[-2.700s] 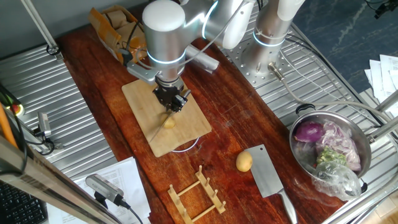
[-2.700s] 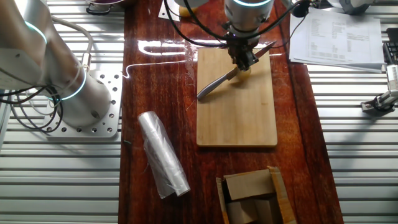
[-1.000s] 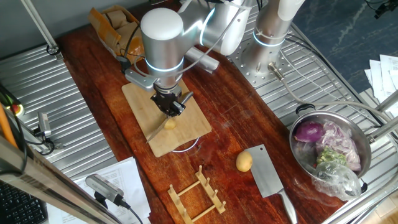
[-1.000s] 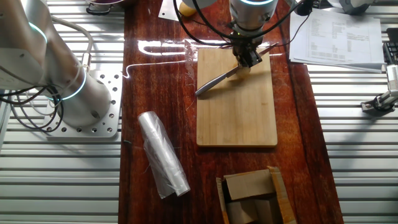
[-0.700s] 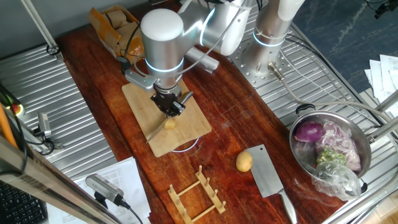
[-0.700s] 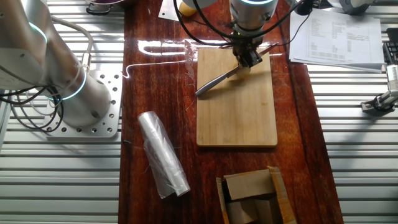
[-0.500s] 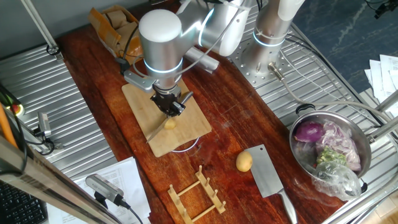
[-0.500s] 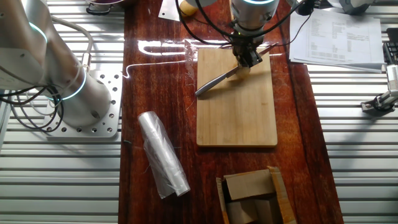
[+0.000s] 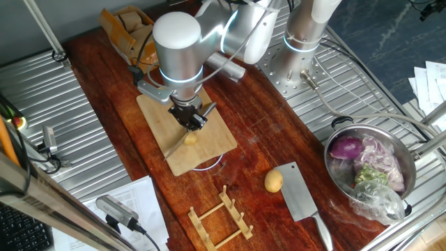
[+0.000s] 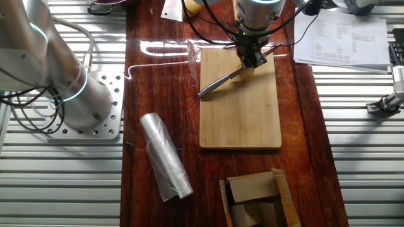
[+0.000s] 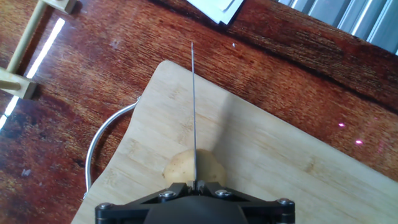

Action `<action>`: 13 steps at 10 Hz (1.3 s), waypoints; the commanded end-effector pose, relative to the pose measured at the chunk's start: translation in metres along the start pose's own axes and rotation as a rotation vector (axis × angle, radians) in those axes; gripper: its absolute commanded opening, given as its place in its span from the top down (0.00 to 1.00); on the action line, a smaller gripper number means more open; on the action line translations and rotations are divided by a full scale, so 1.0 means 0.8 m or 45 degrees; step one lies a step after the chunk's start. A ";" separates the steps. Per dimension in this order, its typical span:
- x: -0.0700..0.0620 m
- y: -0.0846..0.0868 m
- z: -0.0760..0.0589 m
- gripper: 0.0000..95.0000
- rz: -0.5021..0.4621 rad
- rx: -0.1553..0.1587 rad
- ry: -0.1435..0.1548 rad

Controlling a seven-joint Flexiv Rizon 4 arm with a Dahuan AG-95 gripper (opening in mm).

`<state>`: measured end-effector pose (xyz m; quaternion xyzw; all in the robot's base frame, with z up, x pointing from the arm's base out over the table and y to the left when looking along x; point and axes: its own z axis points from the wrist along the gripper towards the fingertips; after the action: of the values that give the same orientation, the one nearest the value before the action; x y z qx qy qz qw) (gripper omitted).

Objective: Chop the potatoes

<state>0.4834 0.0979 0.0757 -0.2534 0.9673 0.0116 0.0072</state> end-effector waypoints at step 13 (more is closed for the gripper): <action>0.009 0.007 -0.013 0.80 0.031 0.001 0.016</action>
<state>0.4744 0.0996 0.0872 -0.2415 0.9704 0.0106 0.0005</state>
